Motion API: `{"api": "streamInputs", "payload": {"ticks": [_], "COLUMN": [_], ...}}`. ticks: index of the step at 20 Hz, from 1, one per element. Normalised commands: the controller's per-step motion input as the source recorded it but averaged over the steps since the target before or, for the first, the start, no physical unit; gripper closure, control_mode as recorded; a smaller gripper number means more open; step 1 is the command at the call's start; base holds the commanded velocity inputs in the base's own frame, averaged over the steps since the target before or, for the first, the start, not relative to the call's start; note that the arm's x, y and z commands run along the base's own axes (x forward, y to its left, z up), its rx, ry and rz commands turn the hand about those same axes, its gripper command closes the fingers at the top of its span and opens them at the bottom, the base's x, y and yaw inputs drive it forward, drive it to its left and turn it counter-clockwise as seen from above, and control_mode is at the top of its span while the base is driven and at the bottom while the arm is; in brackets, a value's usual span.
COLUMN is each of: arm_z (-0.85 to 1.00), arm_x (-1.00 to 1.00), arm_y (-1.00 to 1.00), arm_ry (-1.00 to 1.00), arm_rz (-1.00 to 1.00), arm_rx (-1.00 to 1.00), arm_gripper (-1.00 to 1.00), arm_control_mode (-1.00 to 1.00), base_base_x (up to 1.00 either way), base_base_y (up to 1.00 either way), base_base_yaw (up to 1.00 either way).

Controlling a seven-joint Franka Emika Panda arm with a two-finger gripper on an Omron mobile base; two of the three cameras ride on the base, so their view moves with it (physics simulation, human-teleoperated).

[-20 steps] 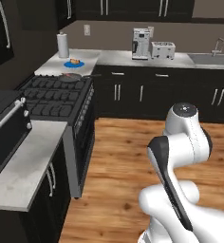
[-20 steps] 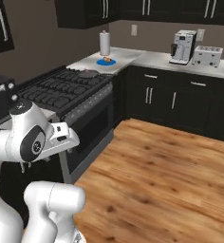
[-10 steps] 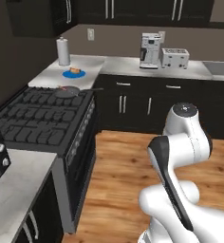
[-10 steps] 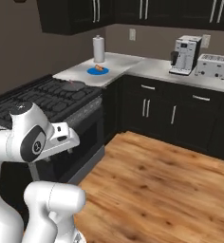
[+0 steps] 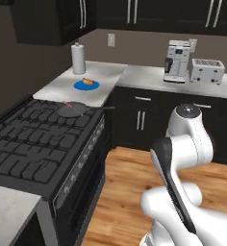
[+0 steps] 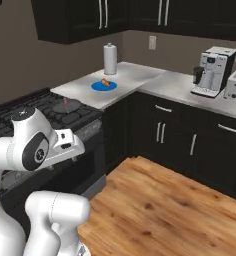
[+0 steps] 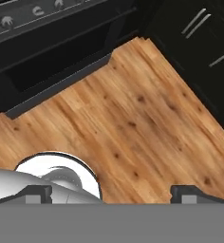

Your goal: Place the cold items (mushroom and tomato) from the fridge in one tupperware on the dining counter. Place the warm items (kebab skewer and hot dog) in the stove area in another tupperware.

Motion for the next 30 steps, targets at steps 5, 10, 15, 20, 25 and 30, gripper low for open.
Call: {"api": "streamInputs", "payload": {"ticks": [5, 10, 15, 20, 25, 30], "arm_z": [0.0, 0.0, 0.0, 0.0, 0.0, 0.0], "arm_x": [0.0, 0.0, 0.0, 0.0, 0.0, 0.0], "arm_y": [0.0, 0.0, 0.0, 0.0, 0.0, 0.0], "arm_ry": [0.0, 0.0, 0.0, 0.0, 0.0, 0.0], "arm_rz": [0.0, 0.0, 0.0, 0.0, 0.0, 0.0], "arm_rx": [0.0, 0.0, 0.0, 0.0, 0.0, 0.0], "arm_gripper": [-1.0, -1.0, -1.0, -1.0, -1.0, -1.0], "arm_control_mode": [1.0, 1.0, 1.0, 1.0, 1.0, 1.0], "base_base_x": [0.9, 0.68, 0.63, 0.52, 0.46, 0.52], "base_base_y": [-0.74, -0.81, -0.7, -0.47, -0.29, -0.3], "base_base_yaw": [0.38, 0.39, 0.33, 0.36, 0.38, 0.38]}}
